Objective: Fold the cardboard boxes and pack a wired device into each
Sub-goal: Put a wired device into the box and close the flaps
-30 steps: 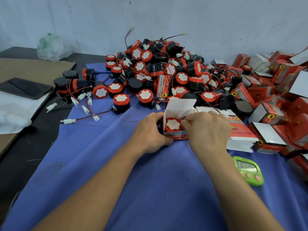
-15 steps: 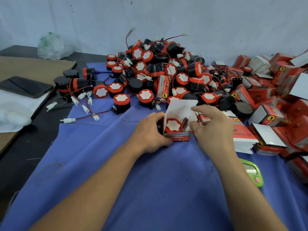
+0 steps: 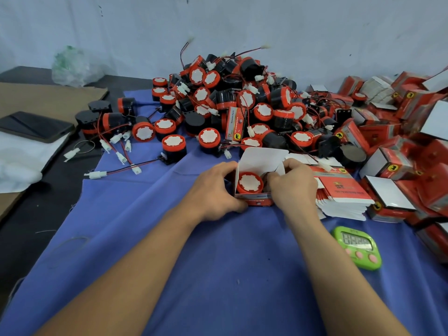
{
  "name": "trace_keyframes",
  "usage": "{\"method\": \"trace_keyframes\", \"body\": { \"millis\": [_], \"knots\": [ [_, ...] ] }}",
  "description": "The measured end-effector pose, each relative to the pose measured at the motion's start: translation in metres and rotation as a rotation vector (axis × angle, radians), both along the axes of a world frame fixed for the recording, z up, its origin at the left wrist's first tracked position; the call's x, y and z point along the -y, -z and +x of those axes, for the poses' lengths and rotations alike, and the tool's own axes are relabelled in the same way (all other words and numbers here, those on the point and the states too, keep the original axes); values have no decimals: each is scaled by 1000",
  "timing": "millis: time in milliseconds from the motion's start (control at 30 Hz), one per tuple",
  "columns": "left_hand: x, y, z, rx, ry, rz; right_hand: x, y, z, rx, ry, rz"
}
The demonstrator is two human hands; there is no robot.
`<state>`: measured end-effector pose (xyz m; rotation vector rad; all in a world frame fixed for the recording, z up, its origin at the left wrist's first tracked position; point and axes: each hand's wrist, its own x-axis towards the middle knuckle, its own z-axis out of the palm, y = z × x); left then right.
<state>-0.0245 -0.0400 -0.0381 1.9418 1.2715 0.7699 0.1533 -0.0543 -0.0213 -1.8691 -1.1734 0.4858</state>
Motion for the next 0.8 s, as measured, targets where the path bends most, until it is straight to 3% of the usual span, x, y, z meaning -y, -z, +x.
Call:
{"method": "trace_keyframes", "body": {
  "millis": [100,367,467,533,600,700,800],
  "knots": [
    [0,1,2,5,-11,-4,-2,5,-4,28,32,19],
    [0,1,5,-8,-36,-82,11,9,-2,-397,-156,109],
    [2,0,6,-38,-46,-90,11,7,5,-327,-245,24],
    [3,-2,6,-33,-29,-102,10,6,8,-151,-238,-4],
    [3,-5,5,175,21,-191,9,7,8,-17,-165,14],
    [2,-7,3,595,113,-370,8,6,6,27,-109,39],
    [1,-7,2,689,109,-392,7,9,5,79,-75,55]
  ]
}}
